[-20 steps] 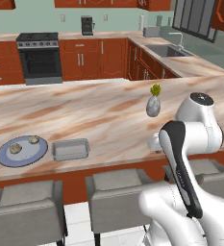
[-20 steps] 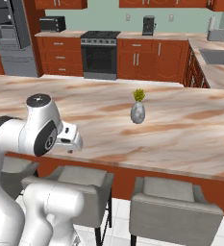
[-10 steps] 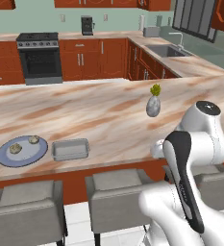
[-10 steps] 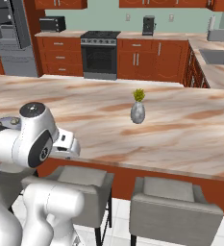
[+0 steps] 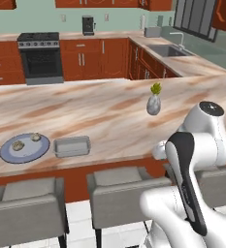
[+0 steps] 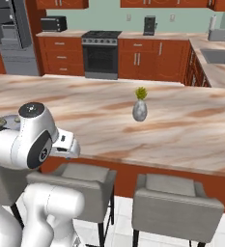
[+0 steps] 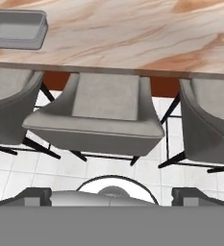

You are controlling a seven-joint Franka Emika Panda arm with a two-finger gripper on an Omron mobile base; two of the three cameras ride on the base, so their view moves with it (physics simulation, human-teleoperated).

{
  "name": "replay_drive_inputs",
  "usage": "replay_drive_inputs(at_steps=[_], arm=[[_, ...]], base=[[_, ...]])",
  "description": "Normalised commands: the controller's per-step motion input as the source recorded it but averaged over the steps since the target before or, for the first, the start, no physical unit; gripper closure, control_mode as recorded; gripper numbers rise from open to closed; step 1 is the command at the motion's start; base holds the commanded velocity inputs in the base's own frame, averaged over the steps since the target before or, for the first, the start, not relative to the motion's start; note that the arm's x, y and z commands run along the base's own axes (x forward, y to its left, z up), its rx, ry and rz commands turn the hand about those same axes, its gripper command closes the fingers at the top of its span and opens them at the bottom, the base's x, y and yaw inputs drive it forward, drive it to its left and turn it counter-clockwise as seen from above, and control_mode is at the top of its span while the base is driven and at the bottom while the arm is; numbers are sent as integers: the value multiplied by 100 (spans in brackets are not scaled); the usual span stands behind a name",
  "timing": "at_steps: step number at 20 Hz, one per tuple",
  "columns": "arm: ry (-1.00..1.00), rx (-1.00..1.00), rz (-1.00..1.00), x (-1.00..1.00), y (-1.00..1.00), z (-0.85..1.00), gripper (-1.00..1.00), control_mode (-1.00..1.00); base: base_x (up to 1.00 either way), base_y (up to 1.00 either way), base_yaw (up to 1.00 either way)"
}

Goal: Place two dumplings into each of the tupperware containers and then place the containers in the fridge.

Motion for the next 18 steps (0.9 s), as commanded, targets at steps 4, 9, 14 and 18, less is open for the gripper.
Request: replay_drive_inputs(at_steps=[4, 9, 14, 18], arm=[[0, 0, 0, 0, 0, 0, -100, 100], [0, 0, 0, 0, 0, 0, -100, 100], [0, 0, 0, 0, 0, 0, -100, 100], [0, 0, 0, 0, 0, 0, -100, 100]], base=[[-20, 42, 0], [-2, 68, 0], [-14, 69, 0], [-24, 57, 0]])
